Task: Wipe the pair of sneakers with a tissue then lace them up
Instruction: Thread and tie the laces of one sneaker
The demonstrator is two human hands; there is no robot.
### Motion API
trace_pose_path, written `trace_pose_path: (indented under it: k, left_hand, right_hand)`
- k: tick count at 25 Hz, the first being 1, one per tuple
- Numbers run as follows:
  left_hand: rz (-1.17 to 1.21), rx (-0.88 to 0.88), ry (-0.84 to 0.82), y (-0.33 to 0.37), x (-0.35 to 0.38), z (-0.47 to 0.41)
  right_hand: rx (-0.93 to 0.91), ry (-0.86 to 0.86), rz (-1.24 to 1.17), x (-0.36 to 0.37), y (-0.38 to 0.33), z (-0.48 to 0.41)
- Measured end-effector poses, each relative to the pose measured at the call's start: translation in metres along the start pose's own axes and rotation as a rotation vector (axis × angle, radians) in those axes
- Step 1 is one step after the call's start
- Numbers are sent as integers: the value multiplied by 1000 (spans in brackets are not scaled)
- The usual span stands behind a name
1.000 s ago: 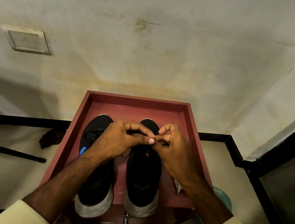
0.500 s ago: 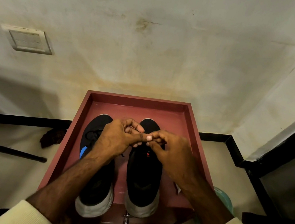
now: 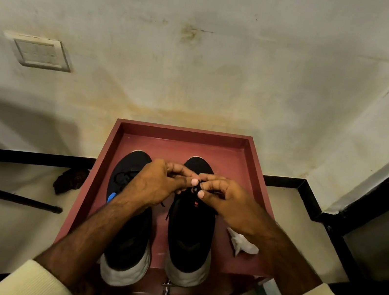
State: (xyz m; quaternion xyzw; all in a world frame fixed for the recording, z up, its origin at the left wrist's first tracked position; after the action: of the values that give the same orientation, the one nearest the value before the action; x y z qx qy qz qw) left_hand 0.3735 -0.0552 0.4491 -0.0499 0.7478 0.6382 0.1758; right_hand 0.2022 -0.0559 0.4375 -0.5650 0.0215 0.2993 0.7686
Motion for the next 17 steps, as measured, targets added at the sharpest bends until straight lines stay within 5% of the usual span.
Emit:
trace_pose_path:
  k: [8, 12, 17]
  left_hand:
    - [162, -121, 11, -5, 6, 4]
    - [282, -223, 64, -17, 5, 3]
    - [114, -242, 80, -17, -19, 6]
  right_hand:
    - [-332, 447, 497, -7, -26, 22]
    - [-489, 466, 370, -9, -33, 32]
    - [-220, 332, 84, -25, -11, 17]
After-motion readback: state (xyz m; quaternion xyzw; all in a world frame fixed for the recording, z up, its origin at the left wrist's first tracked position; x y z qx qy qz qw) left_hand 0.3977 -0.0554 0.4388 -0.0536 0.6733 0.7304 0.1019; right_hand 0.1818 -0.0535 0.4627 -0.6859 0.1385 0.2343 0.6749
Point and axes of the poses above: each hand's wrist, its own z-axis away from the middle knuckle, its own x-axis out of the palm, y = z × x, the point moved 7 cm from there along -z, towards the middle knuckle, and after that the axes turned 15 degrees about x, right-handed, at the moved point
